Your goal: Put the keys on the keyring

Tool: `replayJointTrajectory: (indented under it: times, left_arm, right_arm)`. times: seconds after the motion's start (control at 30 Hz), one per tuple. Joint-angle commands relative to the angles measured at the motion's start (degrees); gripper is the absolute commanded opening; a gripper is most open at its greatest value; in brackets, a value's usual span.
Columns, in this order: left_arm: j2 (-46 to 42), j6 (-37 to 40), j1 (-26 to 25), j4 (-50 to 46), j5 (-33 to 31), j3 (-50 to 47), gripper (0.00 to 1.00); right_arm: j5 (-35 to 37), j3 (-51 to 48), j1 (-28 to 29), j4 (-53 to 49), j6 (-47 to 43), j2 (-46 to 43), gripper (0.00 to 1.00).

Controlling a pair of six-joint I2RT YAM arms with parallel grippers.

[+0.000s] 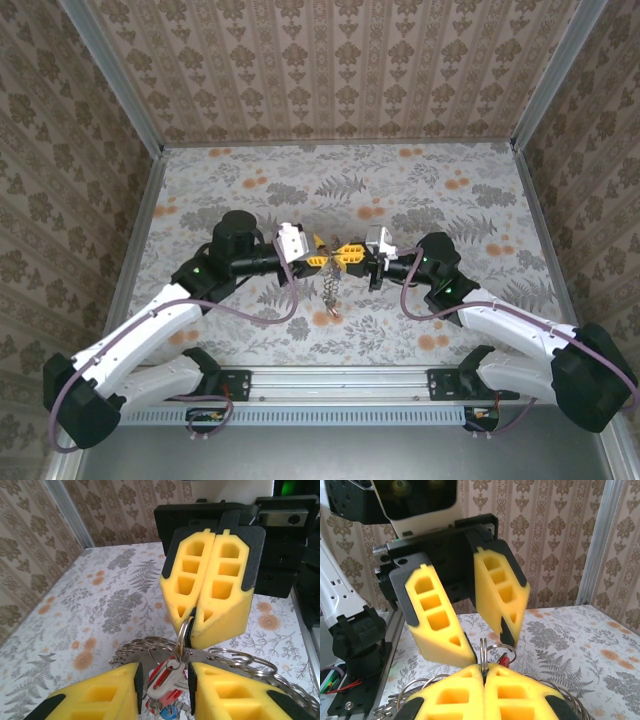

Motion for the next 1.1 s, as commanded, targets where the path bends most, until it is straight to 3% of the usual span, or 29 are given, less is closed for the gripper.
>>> replayJointTrajectory:
  times: [0.0,0.23,0.37,0.6,0.77,0.97,1.07]
  left_arm:
    - [1.34,-1.39,-0.17,2.66,5.28,2.62,0.3]
    - [3.13,-1.48,-1.09,2.88,7.81,3.35,0.21]
    - [3.57,-1.4,-1.09,2.53,8.59,3.27,0.01]
    - [2.86,-1.48,-1.0,-0.08,5.1,3.44,0.0]
    - [2.62,-1.0,-1.09,-6.87,-2.63,5.65,0.0]
    - [3.98,4.15,-3.5,-14.43,-7.12,8.68,0.0]
    - [5.66,6.86,-5.15,-17.59,-8.77,10.27,0.0]
  right_arm:
    - [-1.83,2.37,0.4,2.03,-1.14,-0.16,0.0]
    - [-1.92,2.58,0.75,0.38,-2.98,-0.07,0.0]
    - [-1.99,3.29,1.44,-2.51,-5.75,0.01,0.0]
    - [0.24,3.37,1.54,-9.36,-11.02,-1.31,0.0]
    - [3.86,6.76,1.54,-27.01,-20.54,-4.34,0.35]
    - [5.37,16.68,1.63,-50.38,-31.36,-1.83,0.38]
    - [5.43,18.9,1.8,-52.84,-31.26,-0.45,0.37]
